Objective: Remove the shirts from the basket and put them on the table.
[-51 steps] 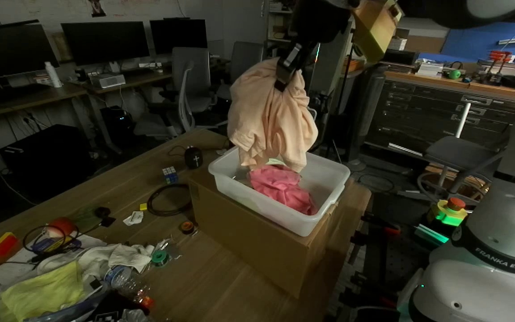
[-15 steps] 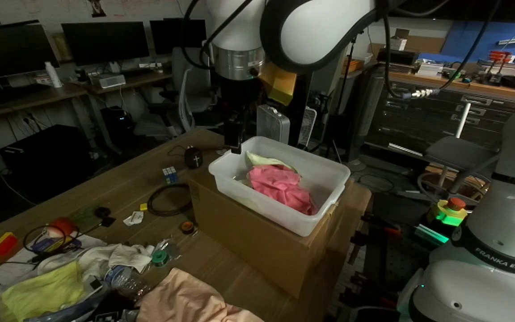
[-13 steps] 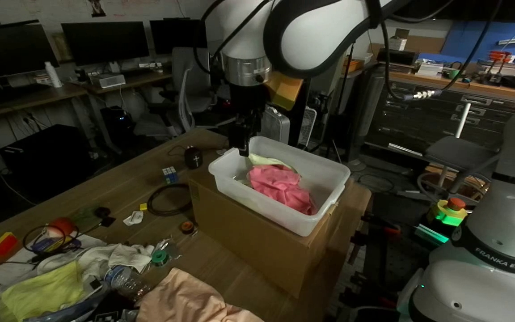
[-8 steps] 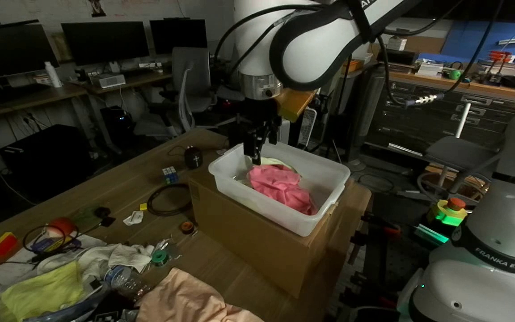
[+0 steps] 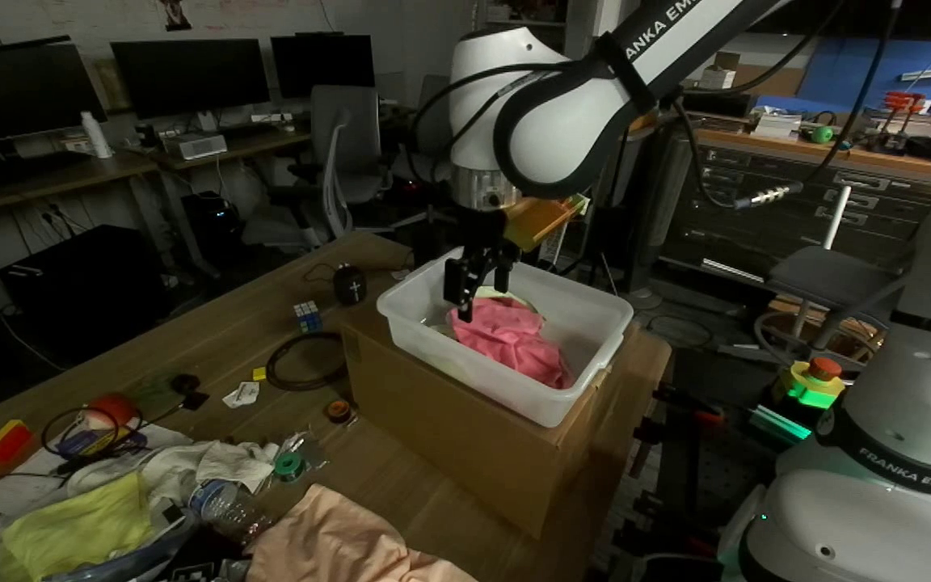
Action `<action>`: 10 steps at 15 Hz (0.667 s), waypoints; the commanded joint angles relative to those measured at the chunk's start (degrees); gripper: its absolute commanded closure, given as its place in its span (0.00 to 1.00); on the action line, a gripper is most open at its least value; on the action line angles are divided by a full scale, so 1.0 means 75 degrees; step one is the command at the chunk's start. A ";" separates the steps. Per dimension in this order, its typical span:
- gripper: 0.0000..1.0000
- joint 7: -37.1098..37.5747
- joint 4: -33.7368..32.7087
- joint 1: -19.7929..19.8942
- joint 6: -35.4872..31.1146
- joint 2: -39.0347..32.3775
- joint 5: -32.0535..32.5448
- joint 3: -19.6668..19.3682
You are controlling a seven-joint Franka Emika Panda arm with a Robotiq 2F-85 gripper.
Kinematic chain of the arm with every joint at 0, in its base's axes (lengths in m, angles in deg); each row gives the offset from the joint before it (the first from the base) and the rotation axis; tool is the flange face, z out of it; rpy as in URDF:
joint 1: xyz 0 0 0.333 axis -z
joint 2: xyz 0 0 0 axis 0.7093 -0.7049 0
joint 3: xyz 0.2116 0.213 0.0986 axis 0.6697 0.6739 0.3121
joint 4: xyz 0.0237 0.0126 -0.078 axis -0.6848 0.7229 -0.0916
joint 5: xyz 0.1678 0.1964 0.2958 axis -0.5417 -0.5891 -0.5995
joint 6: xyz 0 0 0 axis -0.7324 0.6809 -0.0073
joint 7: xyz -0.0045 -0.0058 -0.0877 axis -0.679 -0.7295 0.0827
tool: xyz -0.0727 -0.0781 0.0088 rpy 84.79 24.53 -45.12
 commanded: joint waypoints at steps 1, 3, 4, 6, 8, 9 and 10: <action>0.00 0.0149 0.0270 0.0041 -0.0587 -0.0069 -0.0117 -0.0120; 0.00 0.0305 0.0347 0.0053 -0.0738 -0.0138 0.0004 -0.0194; 0.00 0.0368 0.0371 0.0063 -0.0781 -0.0166 0.0019 -0.0228; 0.00 0.0430 0.0403 0.0068 -0.0872 -0.0227 -0.0009 -0.0270; 0.00 0.0552 0.0400 0.0056 -0.0935 -0.0318 -0.0058 -0.0297; 0.00 0.0597 0.0378 0.0050 -0.0903 -0.0376 -0.0094 -0.0301; 0.00 0.0599 0.0359 0.0048 -0.0874 -0.0428 -0.0166 -0.0293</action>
